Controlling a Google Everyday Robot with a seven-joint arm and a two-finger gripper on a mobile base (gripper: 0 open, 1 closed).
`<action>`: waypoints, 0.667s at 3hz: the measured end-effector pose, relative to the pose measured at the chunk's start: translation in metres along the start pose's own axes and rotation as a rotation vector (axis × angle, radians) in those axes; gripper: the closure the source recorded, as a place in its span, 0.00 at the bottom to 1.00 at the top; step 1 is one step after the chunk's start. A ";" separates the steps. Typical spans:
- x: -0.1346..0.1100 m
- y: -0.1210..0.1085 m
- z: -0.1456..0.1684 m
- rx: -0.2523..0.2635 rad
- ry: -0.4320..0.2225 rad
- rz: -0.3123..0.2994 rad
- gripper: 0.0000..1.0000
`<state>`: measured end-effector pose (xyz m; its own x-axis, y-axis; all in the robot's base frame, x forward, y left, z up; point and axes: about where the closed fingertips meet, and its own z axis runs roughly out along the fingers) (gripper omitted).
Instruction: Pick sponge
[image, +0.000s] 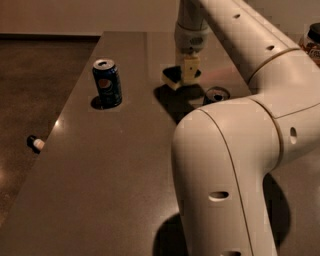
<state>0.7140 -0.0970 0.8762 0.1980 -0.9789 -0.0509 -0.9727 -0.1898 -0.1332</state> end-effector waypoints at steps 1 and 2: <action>-0.017 -0.004 -0.029 0.050 -0.042 -0.015 1.00; -0.037 -0.009 -0.065 0.114 -0.087 -0.034 1.00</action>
Offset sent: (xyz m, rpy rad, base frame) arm -0.0720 0.0199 0.1239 0.0591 0.1253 0.0812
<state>0.7070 -0.0637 0.9440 0.2451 -0.9608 -0.1299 -0.9462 -0.2079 -0.2477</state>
